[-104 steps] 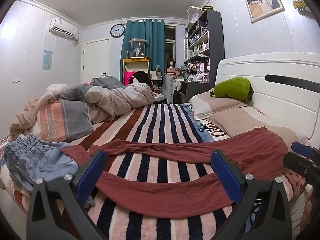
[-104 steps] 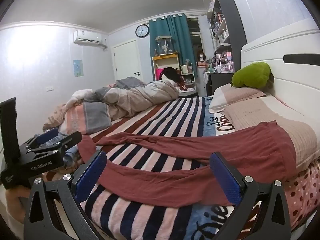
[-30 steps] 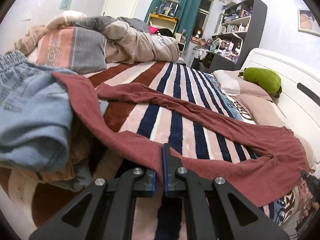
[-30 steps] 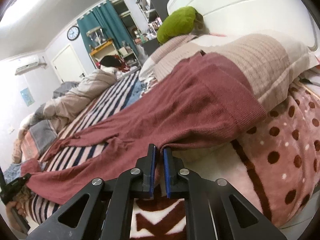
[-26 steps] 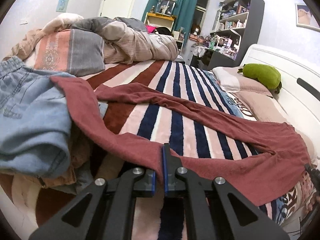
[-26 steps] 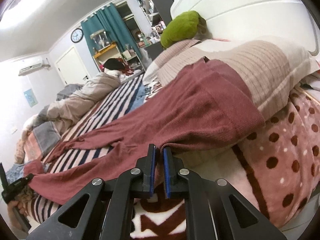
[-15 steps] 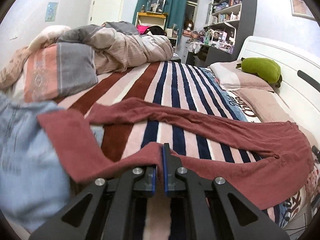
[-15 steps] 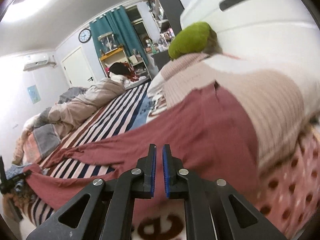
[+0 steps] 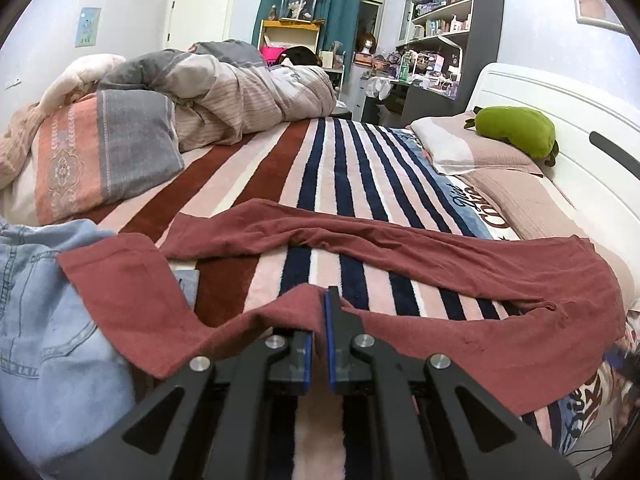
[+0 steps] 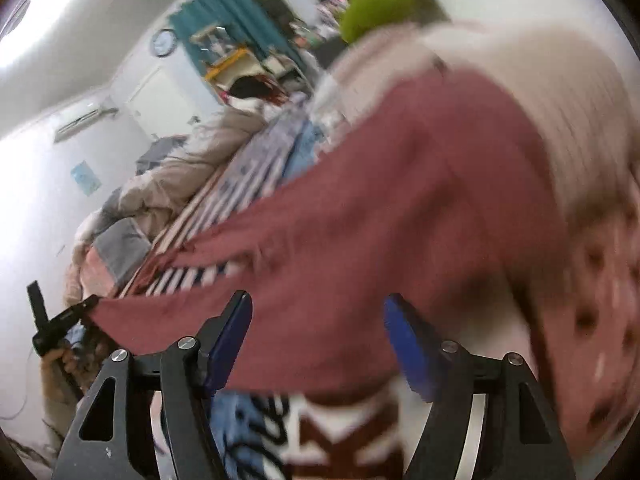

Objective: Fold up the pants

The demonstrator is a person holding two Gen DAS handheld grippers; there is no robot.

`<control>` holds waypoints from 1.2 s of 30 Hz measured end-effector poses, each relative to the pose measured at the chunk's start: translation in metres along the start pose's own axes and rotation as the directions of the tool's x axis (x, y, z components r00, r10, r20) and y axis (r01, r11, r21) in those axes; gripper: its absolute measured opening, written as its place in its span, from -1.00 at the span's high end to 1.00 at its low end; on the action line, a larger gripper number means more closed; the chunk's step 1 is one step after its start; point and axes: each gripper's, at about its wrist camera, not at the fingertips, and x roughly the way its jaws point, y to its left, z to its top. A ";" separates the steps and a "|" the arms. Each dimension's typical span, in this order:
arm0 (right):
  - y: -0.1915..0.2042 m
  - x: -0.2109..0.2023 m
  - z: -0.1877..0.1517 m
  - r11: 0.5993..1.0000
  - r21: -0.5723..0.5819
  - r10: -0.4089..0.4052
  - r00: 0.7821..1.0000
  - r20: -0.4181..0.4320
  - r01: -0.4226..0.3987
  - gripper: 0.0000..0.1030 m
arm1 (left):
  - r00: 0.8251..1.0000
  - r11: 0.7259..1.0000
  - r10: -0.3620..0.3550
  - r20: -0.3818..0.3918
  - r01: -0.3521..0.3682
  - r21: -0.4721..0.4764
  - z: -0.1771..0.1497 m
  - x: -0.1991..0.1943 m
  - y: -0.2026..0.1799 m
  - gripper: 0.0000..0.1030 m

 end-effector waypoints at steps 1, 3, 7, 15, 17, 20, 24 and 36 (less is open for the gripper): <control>-0.005 -0.002 -0.011 1.000 0.017 -0.018 1.000 -0.005 0.018 -0.27 | 1.000 1.000 0.000 0.000 0.000 0.002 0.000 0.000 0.000 0.94; -0.008 -0.003 -0.021 0.999 0.022 -0.049 0.999 -0.002 0.049 -0.31 | 1.000 1.000 0.001 -0.004 -0.001 0.002 -0.001 0.000 0.001 0.94; -0.018 0.006 -0.024 0.998 0.062 -0.026 1.000 -0.013 0.027 -0.47 | 1.000 1.000 -0.004 -0.017 0.004 0.001 -0.009 0.000 0.000 0.94; 0.000 0.026 -0.014 1.000 -0.013 -0.012 1.000 -0.022 0.012 0.82 | 1.000 1.000 0.000 -0.016 0.001 0.008 -0.014 0.000 -0.003 0.94; 0.005 0.024 -0.012 0.999 -0.042 -0.026 1.000 -0.010 0.026 0.91 | 1.000 1.000 0.003 -0.018 -0.003 0.017 -0.011 -0.001 -0.004 0.94; 0.008 0.019 -0.002 0.999 -0.039 -0.007 1.000 0.027 0.008 0.96 | 1.000 1.000 0.007 -0.015 -0.006 0.019 -0.009 -0.001 -0.002 0.94; 0.014 0.015 0.019 0.998 -0.060 0.002 0.997 0.082 0.003 0.97 | 1.000 1.000 0.012 -0.012 -0.011 0.023 0.000 0.004 -0.002 0.94; 0.041 0.053 0.111 0.975 -0.205 -0.049 0.986 0.158 0.081 0.99 | 0.995 0.994 0.085 -0.048 -0.082 0.073 0.061 0.077 -0.007 0.93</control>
